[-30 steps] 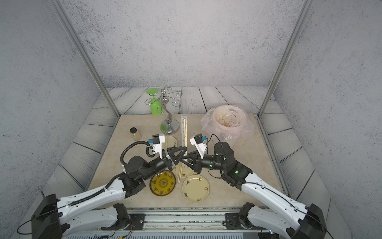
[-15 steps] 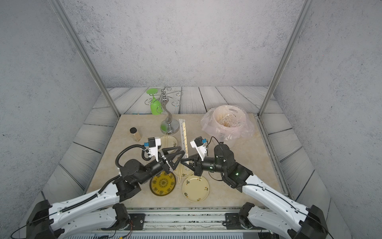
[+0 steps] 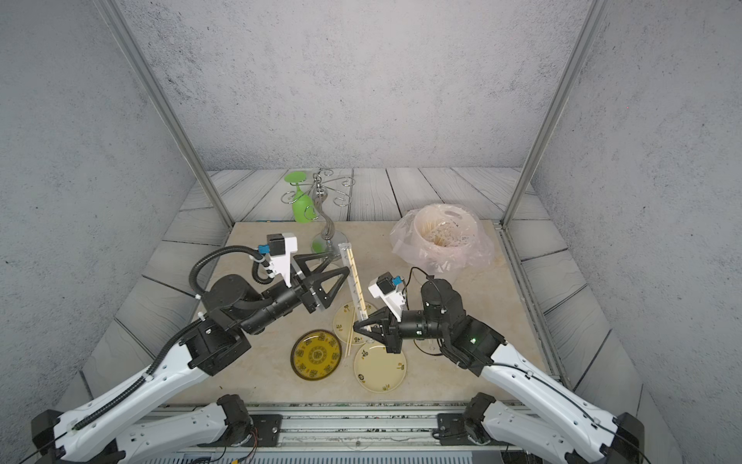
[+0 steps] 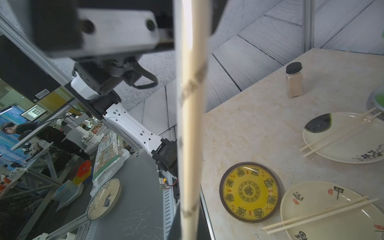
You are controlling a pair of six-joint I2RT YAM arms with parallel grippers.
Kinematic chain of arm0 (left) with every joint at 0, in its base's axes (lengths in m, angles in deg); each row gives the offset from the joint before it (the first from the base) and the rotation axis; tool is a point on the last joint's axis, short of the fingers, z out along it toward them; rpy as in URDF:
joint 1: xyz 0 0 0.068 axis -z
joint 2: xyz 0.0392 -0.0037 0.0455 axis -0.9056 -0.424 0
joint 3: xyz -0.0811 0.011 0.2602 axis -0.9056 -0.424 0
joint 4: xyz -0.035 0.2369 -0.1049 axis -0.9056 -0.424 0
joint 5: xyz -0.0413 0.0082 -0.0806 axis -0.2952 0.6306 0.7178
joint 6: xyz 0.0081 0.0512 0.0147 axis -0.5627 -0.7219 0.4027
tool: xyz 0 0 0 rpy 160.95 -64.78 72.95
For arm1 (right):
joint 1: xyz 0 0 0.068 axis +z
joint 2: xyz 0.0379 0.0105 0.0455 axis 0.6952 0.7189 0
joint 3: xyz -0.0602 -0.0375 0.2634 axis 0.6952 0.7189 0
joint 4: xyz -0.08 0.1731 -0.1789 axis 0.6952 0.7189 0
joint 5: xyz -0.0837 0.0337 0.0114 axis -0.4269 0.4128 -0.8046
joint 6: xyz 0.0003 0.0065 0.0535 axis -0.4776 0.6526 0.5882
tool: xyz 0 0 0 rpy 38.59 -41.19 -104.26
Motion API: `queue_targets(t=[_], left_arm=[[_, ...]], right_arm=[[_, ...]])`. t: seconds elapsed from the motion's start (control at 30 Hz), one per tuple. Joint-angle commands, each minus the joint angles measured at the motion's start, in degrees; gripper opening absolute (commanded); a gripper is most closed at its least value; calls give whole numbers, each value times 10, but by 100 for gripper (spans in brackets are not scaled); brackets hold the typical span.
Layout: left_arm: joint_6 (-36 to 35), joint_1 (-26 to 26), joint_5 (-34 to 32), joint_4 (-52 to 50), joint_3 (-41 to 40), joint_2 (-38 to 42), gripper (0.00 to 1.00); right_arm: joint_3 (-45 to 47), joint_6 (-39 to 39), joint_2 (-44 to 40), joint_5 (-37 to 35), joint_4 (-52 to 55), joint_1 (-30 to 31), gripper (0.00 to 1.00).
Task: Remove the packaging of disposable chopsticks
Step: Remove the packet bag from the disposable chopsticks.
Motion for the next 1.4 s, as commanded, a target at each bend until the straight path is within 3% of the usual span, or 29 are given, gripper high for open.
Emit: queue_targets(t=[0.0,0.07,0.23,0.37,0.6,0.93,0.97,1.0,1.03,1.1,1.37], left_arm=[[14,-4,85,17,0,-7,78],[21,-3,99,25,0,-8,69],[17,-4,85,17,2,2,22],[12,-4,73,6,-5,13,0],[-12,-7,20,4,-40,26,0],[-5,-37,7,9,-31,8,0],[-11,-38,8,5,-30,8,7],[-19,-38,9,-1,-27,8,28],[-28,-39,8,-9,-24,9,42],[-41,-40,0,-24,-16,11,56],[-86,-76,-8,-97,39,-3,60]], right_arm=[[-32,-24,14,39,34,5,0],[-43,-34,21,41,53,7,0],[-23,-16,11,42,20,10,0],[-11,-2,10,43,4,12,0],[-21,-16,25,22,9,13,0],[-19,-26,59,-33,-13,13,0],[-19,-27,61,-31,-16,13,0],[-21,-30,66,-27,-17,13,0],[-23,-35,70,-27,-14,13,0],[-25,-44,75,-31,-9,13,0],[-35,-90,66,-62,58,13,0]])
